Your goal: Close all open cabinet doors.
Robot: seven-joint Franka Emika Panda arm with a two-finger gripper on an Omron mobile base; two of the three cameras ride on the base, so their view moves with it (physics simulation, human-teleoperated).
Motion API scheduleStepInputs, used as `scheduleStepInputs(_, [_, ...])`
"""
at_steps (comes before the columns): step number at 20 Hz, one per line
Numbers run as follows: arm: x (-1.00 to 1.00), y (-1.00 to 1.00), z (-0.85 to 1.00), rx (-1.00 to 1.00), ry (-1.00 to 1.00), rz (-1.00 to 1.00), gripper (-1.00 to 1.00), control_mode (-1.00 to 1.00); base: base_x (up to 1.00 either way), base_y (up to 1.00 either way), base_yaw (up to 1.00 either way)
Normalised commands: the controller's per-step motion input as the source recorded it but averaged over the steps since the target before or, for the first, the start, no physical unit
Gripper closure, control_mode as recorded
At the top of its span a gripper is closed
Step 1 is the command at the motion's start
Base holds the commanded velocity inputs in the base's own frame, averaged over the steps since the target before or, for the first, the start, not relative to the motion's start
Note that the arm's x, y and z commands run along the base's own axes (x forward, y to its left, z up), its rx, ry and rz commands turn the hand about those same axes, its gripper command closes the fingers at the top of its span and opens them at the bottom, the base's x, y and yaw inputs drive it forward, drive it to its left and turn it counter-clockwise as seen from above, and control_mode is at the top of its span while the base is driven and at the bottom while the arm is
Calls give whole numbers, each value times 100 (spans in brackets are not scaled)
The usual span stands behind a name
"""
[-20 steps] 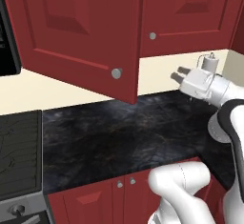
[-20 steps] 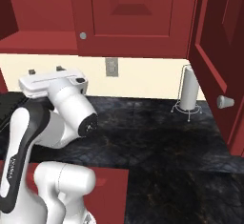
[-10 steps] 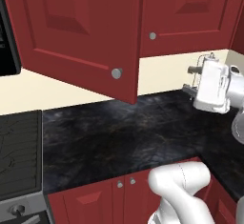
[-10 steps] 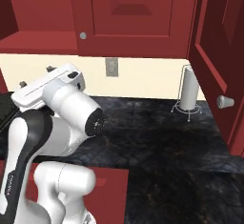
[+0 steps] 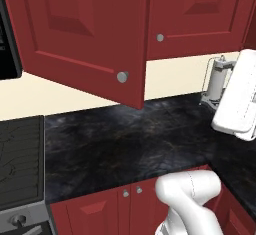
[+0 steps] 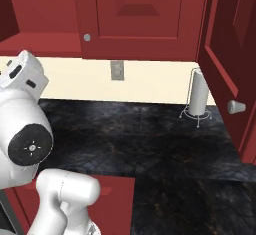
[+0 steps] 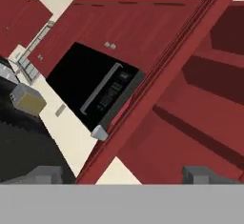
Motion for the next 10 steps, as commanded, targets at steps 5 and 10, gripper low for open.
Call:
scheduleStepInputs(5, [-85, 49, 11, -17, -25, -29, -100, -100, 0, 0, 0])
scheduleStepInputs(10, [-21, 86, -4, -21, -11, -27, -100, -100, 0, 0, 0])
